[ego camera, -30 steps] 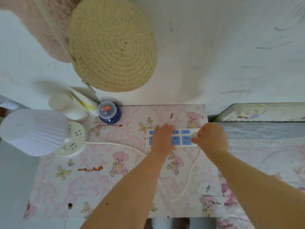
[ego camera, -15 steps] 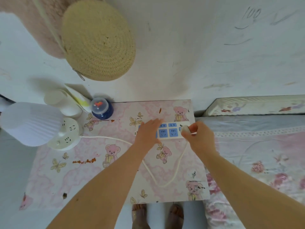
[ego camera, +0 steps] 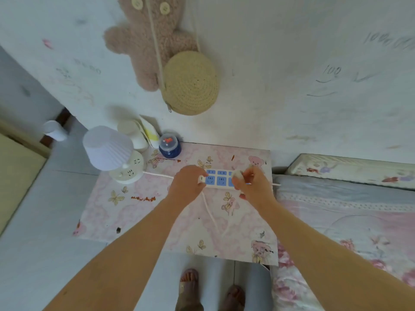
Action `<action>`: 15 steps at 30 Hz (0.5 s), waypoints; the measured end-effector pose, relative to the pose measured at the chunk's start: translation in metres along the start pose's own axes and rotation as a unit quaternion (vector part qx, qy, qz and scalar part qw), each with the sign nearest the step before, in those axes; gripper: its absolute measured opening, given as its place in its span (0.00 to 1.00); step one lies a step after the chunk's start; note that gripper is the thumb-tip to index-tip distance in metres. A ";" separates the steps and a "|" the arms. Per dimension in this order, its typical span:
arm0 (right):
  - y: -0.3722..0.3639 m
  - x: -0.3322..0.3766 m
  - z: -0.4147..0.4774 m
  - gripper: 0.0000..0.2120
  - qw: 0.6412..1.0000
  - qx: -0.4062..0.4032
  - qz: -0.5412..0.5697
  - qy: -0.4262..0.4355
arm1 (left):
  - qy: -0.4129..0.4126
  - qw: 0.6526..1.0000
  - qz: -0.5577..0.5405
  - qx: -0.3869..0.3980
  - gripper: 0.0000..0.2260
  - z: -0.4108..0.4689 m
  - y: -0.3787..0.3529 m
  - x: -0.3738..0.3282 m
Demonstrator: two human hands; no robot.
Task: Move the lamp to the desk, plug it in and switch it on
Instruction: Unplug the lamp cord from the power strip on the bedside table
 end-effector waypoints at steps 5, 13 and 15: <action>-0.052 0.045 -0.018 0.16 0.997 0.056 -0.025 0.045 | 0.021 0.997 -0.006 -0.077 0.10 -0.027 0.064 0.028; -0.153 0.117 -0.034 0.13 0.988 0.092 -0.032 0.118 | 0.040 0.984 -0.003 -0.171 0.10 -0.041 0.150 0.089; -0.181 0.132 -0.032 0.15 0.989 0.106 0.010 0.101 | 0.037 0.981 0.006 -0.188 0.10 -0.041 0.172 0.108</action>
Point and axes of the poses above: each hand's wrist, its own z-axis towards the middle knuckle, its own y-axis out of the back of the hand, x = y × z, the point moved 10 cm from there along z, towards the middle knuckle, and after that the axes turned 3 degrees about -x, right-handed, at the moved point
